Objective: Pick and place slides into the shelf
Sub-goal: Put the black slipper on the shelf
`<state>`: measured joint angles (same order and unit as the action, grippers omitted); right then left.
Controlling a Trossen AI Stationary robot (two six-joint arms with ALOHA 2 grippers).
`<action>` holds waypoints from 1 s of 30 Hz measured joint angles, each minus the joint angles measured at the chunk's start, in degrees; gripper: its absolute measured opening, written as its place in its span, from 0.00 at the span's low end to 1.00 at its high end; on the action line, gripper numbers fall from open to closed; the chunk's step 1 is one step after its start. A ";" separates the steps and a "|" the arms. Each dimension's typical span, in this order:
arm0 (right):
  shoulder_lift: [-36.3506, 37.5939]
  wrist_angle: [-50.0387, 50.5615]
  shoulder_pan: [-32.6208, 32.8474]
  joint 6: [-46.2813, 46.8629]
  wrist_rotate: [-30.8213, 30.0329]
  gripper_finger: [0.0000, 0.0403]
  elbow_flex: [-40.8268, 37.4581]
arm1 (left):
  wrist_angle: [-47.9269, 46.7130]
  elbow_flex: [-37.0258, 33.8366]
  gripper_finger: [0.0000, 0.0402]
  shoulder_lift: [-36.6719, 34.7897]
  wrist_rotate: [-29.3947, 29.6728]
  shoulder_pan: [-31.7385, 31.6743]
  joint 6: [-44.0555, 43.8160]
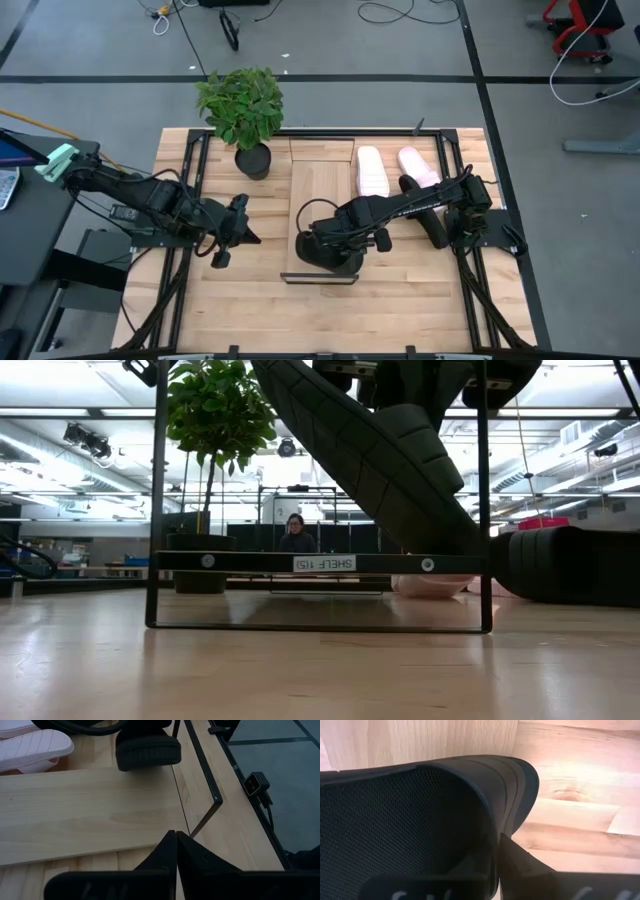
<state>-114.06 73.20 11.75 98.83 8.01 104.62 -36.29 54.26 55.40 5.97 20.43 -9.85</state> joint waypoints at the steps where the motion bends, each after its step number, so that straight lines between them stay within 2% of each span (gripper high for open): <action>1: 0.00 -0.15 0.00 -0.13 0.00 0.05 0.00 | 0.00 0.00 0.03 0.00 0.01 0.00 0.00; 6: 0.00 -0.75 0.02 -1.29 0.09 0.09 0.00 | 0.00 0.00 0.05 0.00 -0.01 0.00 0.00; 12: 0.00 -1.49 0.02 -1.38 0.11 0.19 0.00 | 0.00 0.00 0.07 0.00 -0.01 0.00 0.00; 19: 0.00 -3.00 0.00 -1.38 0.09 0.30 0.00 | 0.00 0.00 0.04 0.00 -0.01 0.00 0.00; 30: 0.00 -4.42 0.00 -1.01 -1.33 0.35 0.00 | 0.00 0.00 0.06 0.00 0.01 0.00 0.00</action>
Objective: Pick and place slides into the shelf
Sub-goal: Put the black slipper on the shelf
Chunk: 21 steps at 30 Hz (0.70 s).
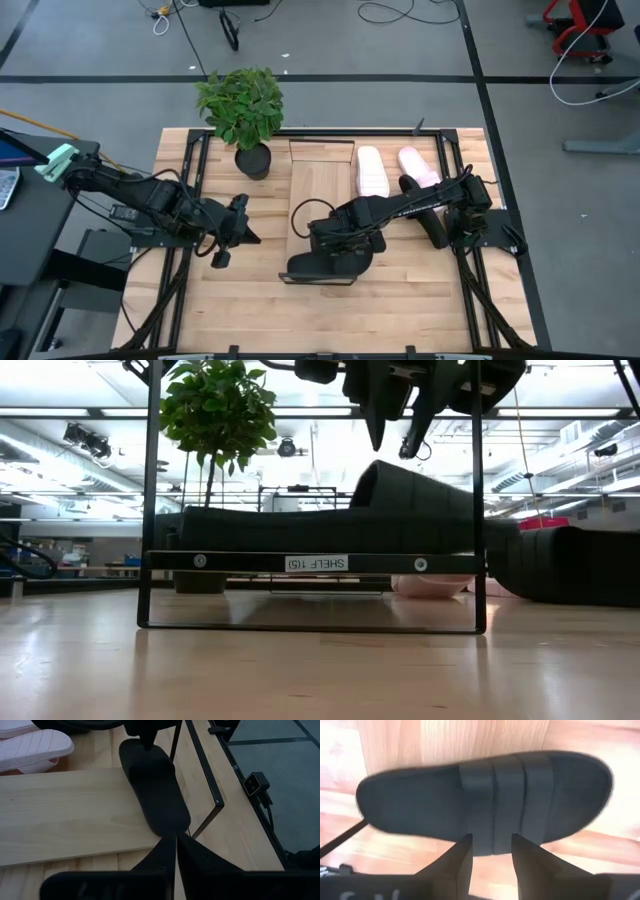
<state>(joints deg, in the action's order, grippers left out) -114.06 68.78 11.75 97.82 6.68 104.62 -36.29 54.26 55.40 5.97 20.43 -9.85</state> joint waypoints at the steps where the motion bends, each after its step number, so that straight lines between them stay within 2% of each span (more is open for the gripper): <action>1: 0.00 0.27 0.00 0.05 -0.71 0.35 0.00 | 0.00 0.00 0.06 0.00 -0.02 0.00 0.00; 6: 0.00 2.64 -0.13 2.07 -3.85 0.35 0.00 | 0.00 0.00 0.05 0.00 -0.02 0.00 -0.28; 14: 0.19 12.41 -0.11 2.16 -6.52 0.33 0.00 | 0.00 0.00 0.03 0.00 -0.02 0.01 -1.09; 21: 4.56 21.39 -0.11 0.92 -10.27 0.33 0.00 | 0.37 0.00 0.06 0.02 -0.02 0.00 -1.02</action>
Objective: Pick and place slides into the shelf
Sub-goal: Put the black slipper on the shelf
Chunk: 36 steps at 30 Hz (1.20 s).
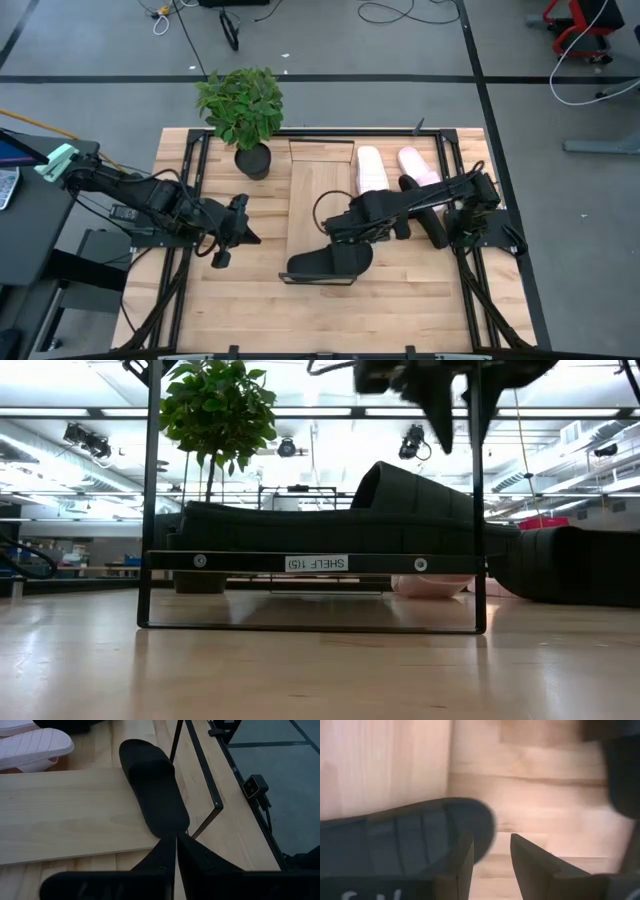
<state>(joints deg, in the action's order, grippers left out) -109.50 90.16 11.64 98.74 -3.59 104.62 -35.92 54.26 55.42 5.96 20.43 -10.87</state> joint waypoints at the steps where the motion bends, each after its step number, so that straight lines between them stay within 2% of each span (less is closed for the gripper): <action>1: 1.05 -0.10 0.00 -0.72 -0.81 0.33 -0.24 | 0.12 0.00 0.06 0.00 0.00 0.00 0.02; 6: 8.18 -0.29 -0.22 0.34 -2.56 0.34 -5.16 | 5.08 0.00 0.05 0.00 -0.04 0.04 0.10; 15: 23.56 -0.14 0.15 5.57 -2.83 0.34 -21.17 | 15.89 0.02 0.06 0.00 -0.08 0.01 -0.41; 21: 33.25 -0.62 -0.02 2.78 -7.91 0.34 -31.82 | 22.39 0.02 0.10 0.85 1.05 -3.16 0.90; 28: 42.15 -6.68 -1.27 -8.38 -12.27 0.35 -44.58 | 32.00 0.02 0.11 2.97 1.14 -8.45 -1.58; 36: 48.49 -21.01 -12.11 -28.68 -13.62 0.47 -56.77 | 40.04 0.02 0.10 6.77 1.17 -11.87 -8.57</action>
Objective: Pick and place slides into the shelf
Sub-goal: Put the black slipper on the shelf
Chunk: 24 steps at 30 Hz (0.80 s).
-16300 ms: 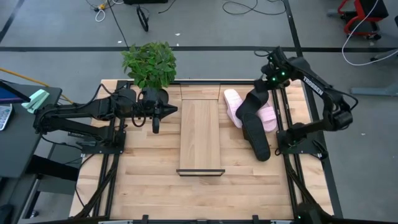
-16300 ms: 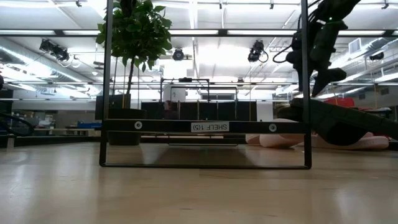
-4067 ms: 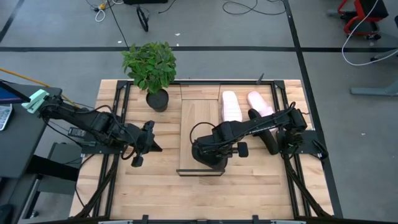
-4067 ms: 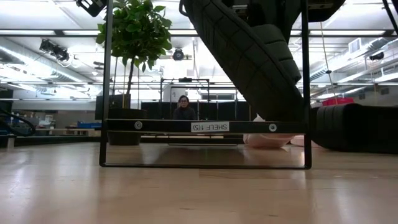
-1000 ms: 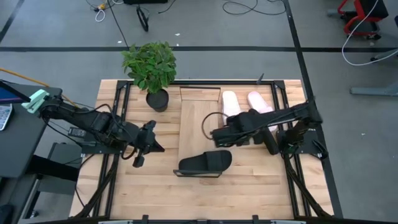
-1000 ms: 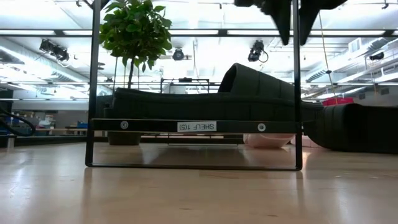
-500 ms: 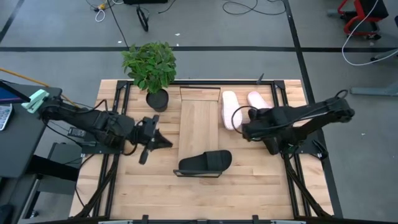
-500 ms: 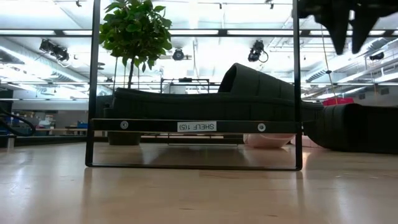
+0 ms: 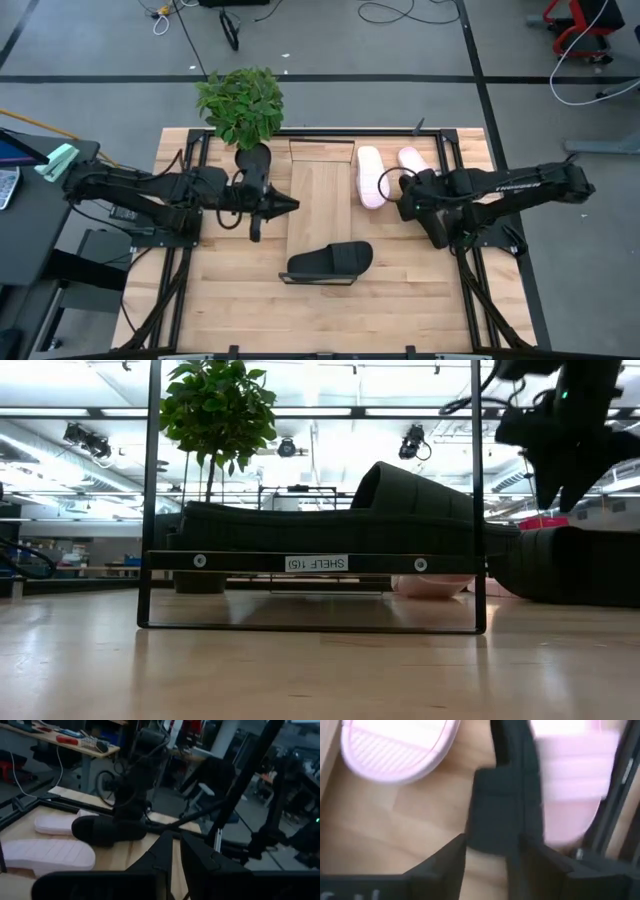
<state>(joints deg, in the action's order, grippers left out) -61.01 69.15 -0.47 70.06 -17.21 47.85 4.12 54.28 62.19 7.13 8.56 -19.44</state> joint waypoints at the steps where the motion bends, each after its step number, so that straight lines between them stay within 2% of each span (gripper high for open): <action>1: 0.35 -0.22 -1.91 -2.00 -0.46 0.49 -0.38 | 0.39 0.00 0.10 0.46 -0.06 -0.18 -0.87; 6: 0.81 -1.54 -12.42 -13.18 -0.94 0.56 -0.08 | 2.31 0.00 0.11 2.91 -0.06 -0.37 -2.86; 13: -1.87 -9.46 -24.97 -23.80 7.02 0.62 -0.06 | 4.78 0.00 0.09 5.07 -0.06 -0.37 -2.60; 19: -5.35 -13.09 -28.96 -30.04 9.94 0.62 -0.06 | 5.14 0.00 0.08 5.03 -0.08 -0.95 1.00; 24: -8.07 -14.13 -29.94 -30.77 10.34 0.60 -0.03 | 5.14 0.00 0.10 4.94 -0.07 -1.92 1.22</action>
<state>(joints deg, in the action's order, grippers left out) -69.09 55.02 -30.41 39.29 -6.87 47.81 9.26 54.28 67.13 7.06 6.64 -18.22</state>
